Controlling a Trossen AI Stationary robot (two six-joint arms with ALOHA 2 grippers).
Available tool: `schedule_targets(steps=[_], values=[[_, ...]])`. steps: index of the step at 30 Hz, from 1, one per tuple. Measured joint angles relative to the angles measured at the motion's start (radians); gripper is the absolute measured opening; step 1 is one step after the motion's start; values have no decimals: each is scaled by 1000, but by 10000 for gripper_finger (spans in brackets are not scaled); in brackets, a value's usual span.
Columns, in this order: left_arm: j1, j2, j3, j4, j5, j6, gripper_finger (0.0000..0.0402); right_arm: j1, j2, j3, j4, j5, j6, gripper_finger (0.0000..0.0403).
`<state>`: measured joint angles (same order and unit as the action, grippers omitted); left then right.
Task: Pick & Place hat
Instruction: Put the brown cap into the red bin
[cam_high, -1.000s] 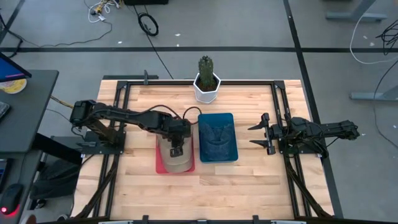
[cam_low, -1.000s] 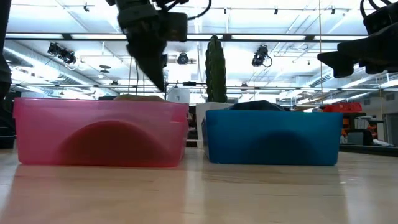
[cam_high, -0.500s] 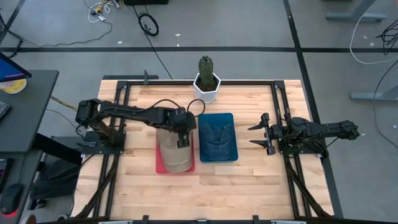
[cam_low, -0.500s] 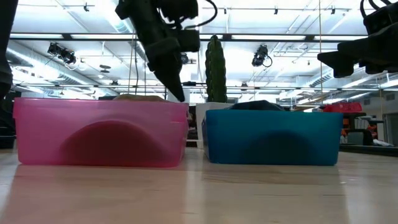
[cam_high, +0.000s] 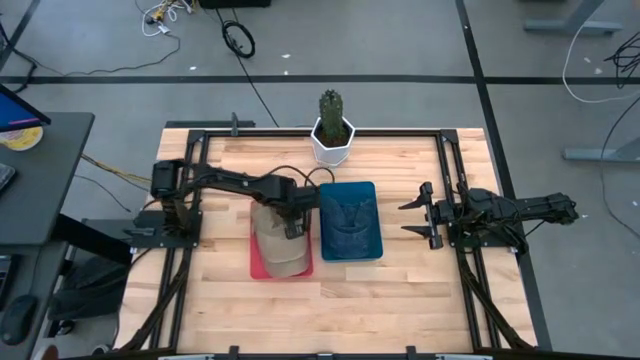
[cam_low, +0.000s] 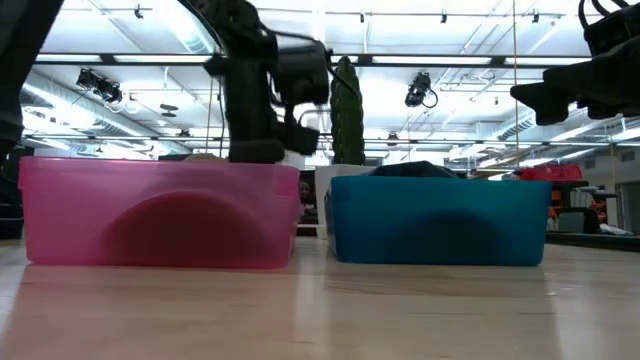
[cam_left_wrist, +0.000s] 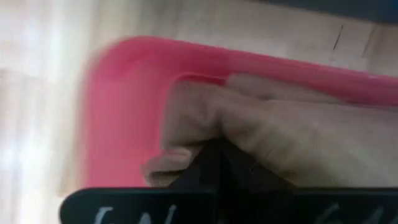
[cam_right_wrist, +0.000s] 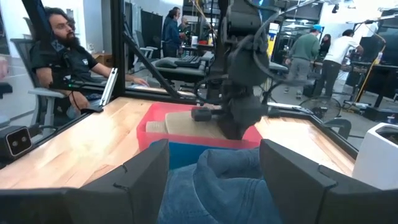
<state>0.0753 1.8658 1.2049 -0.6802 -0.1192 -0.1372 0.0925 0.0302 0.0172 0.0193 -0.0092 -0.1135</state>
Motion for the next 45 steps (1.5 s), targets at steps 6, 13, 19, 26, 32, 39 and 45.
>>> schedule_targets(steps=[6, 13, 19, 26, 32, 39, 45], values=[[0, 51, 2, 69, 41, 36, 2, 0, 1, 0, 2, 0, 0, 254], [-5, -48, -3, 53, 30, 36, 2, 0, 1, 0, 3, 0, 0, 254], [-16, -163, -3, 41, 30, 33, 2, 0, 1, 0, 3, 0, 0, 254], [-65, -280, -2, -160, 21, 1, 2, 0, 1, 0, 3, 0, 0, 254], [-136, -350, -2, -409, -90, -137, 2, 0, 1, 0, 2, 0, 0, 254], [-192, -366, -1, -499, -151, -252, 2, 0, 1, 0, 2, 0, 0, 254], [-185, -345, -2, -503, -172, -268, 2, 0, 1, 0, 2, 0, 0, 254]])
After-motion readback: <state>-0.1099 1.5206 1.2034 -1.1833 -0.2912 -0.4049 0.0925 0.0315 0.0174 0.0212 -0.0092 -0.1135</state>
